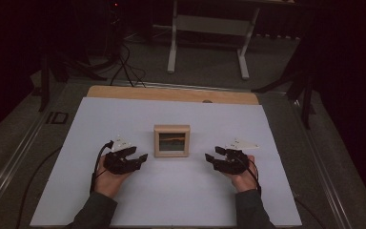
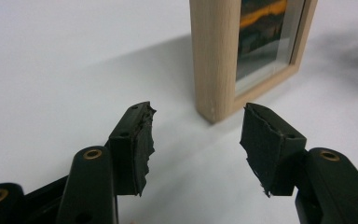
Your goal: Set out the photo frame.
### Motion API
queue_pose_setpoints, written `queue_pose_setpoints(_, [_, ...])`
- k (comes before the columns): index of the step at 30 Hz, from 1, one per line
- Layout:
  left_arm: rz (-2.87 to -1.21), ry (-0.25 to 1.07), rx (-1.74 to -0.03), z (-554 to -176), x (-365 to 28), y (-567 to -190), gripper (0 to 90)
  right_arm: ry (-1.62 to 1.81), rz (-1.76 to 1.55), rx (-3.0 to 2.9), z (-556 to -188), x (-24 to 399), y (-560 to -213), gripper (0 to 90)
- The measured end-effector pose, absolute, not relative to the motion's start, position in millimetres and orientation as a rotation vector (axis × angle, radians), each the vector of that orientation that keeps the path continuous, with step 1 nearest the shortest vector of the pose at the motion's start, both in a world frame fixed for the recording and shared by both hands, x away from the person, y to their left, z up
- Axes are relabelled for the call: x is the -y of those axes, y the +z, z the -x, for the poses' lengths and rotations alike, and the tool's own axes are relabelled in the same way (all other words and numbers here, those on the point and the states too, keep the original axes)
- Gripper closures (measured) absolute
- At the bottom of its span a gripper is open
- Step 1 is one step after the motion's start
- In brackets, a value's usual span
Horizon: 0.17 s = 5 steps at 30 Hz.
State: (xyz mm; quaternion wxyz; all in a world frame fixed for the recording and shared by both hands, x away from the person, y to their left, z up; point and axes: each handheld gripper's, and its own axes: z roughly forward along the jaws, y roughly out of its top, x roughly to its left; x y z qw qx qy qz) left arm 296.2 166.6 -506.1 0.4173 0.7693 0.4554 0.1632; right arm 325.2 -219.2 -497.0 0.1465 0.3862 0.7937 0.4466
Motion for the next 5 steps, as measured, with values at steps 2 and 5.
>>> queue_pose_setpoints(2, [-1.932,0.409,-1.153,-292.0,-170.9,-507.0,43.2,1.282,-1.118,-2.283,-323.5,221.7,-498.7,43.3])
queue_pose_setpoints(5, [-1.958,0.44,-1.17,-285.9,-177.4,-510.4,43.2,1.257,-1.121,-2.276,-320.4,224.9,-500.8,42.5])
